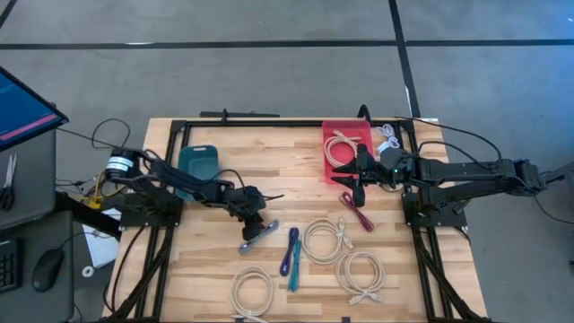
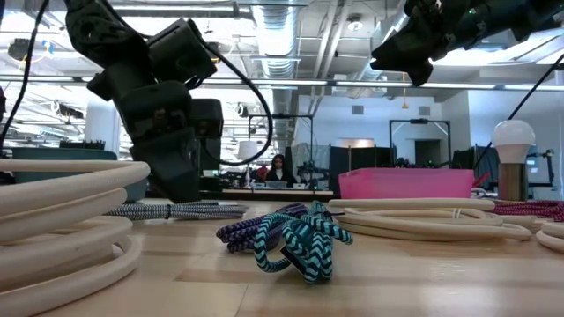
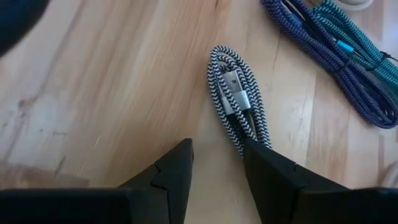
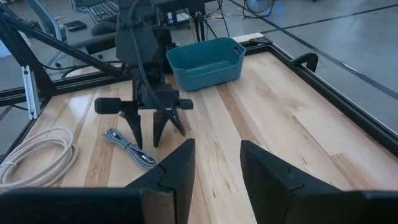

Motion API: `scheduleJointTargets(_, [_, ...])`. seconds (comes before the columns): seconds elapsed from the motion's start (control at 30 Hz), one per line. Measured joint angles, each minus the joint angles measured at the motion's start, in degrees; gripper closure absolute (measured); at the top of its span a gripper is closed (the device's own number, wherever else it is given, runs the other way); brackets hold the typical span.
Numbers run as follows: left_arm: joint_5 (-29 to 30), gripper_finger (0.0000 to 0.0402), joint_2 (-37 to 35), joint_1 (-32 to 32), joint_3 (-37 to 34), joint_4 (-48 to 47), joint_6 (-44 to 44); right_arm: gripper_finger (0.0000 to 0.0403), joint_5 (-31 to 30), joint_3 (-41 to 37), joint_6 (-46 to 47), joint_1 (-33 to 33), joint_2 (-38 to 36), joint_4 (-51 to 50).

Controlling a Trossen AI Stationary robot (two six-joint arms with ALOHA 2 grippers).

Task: Pick & Place USB Port
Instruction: Put the gray charger cable in the blue bin

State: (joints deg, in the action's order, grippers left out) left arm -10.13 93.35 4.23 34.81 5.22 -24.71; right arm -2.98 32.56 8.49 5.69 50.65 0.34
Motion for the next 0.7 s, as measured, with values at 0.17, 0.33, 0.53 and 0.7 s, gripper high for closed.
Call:
scheduleJointTargets(0.17, [-2.92, 0.0256, 0.58, -0.02, -0.17, 3.65, -0.36, 0.0282, 0.0, 0.0, 0.0, -0.02, 0.0, 0.0])
scheduleJointTargets(0.33, [-8.51, 0.0256, 0.58, 0.14, -0.2, 5.06, -1.34, 0.0282, 0.0, 0.0, 0.0, -0.02, 0.0, 0.0])
scheduleJointTargets(0.53, [-7.64, 0.0252, 0.56, 1.18, -0.2, 5.2, -2.36, 0.0282, 0.0, 0.0, 0.05, -0.04, 0.0, -0.02])
scheduleJointTargets(0.7, [-4.41, 0.0243, 0.54, 2.16, -0.2, 5.3, -2.82, 0.0282, 0.0, 0.0, 0.13, -0.04, 0.0, -0.07])
